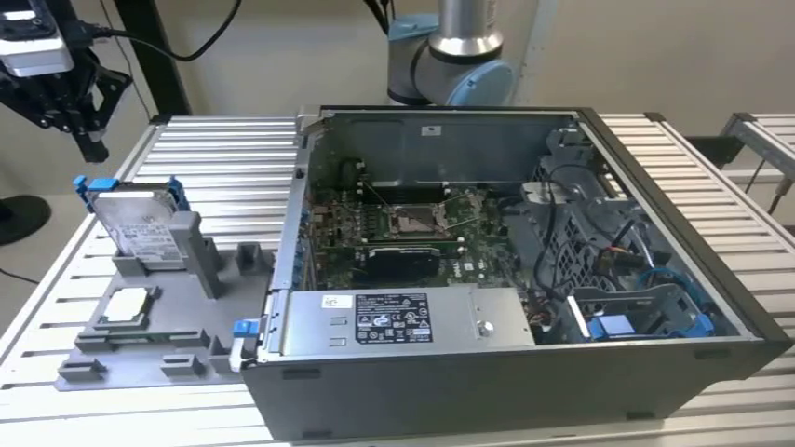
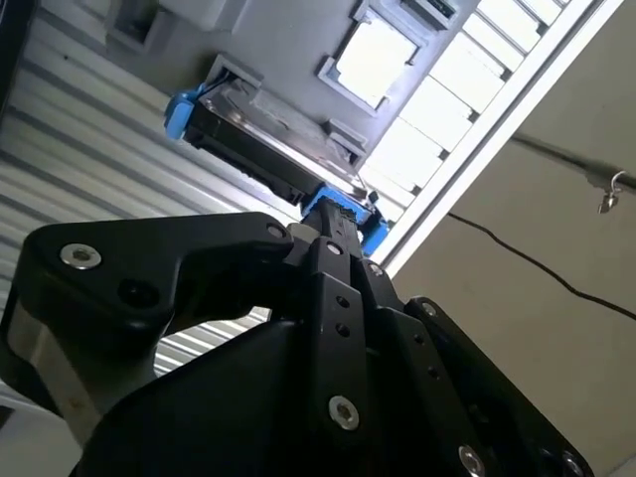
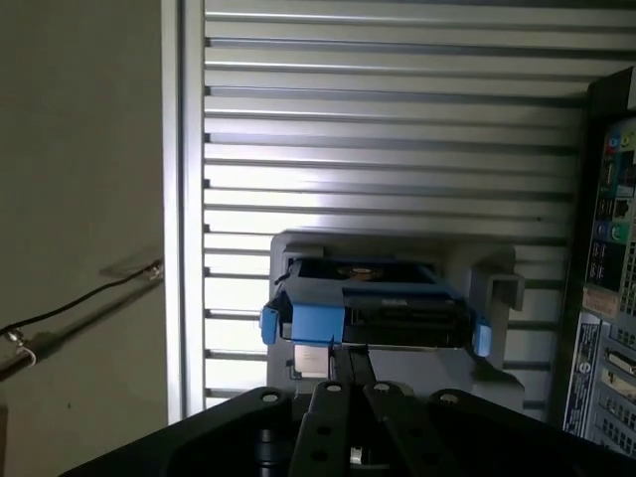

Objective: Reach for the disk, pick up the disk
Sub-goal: 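Reach for the disk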

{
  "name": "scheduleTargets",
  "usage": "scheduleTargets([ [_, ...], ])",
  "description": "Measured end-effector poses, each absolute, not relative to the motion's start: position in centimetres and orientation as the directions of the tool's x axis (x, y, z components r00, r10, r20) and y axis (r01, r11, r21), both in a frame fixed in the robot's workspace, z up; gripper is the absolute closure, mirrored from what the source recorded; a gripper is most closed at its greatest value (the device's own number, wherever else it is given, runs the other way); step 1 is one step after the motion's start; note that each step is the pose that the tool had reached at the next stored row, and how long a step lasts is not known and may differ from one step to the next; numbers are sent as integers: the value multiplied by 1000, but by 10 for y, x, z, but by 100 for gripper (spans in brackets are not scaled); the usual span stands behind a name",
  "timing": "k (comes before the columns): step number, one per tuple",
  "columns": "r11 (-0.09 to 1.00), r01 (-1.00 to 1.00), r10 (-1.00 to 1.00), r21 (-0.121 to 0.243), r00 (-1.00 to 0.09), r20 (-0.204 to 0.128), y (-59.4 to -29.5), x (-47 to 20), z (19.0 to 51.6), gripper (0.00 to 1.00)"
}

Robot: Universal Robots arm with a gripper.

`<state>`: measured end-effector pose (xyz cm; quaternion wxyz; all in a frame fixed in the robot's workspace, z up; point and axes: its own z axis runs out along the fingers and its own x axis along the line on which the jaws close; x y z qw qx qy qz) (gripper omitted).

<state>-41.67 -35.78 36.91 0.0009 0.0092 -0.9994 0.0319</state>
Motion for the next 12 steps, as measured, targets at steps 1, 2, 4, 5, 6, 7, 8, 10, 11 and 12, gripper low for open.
scheduleTargets([
  [1, 998, -19, -18, -64, -1000, 2, -357, -417, 369, 100],
  [2, 998, -19, -18, -64, -1000, 2, -358, -417, 369, 100],
  [4, 998, -19, -19, -64, -1000, 2, -358, -417, 369, 100],
  [5, 998, -19, -18, -64, -1000, 2, -357, -417, 369, 100],
  [6, 998, -19, -18, -64, -1000, 2, -357, -417, 369, 100],
  [7, 998, -19, -18, -64, -1000, 2, -357, -417, 369, 100],
  [8, 998, -19, -18, -64, -1000, 3, -357, -417, 369, 100],
  [10, 998, -20, -19, -64, -1000, 3, -357, -417, 369, 100],
  [11, 998, -22, -22, -64, -1000, 3, -357, -417, 369, 100],
  [12, 998, -26, -26, -64, -1000, 2, -357, -417, 369, 100],
])
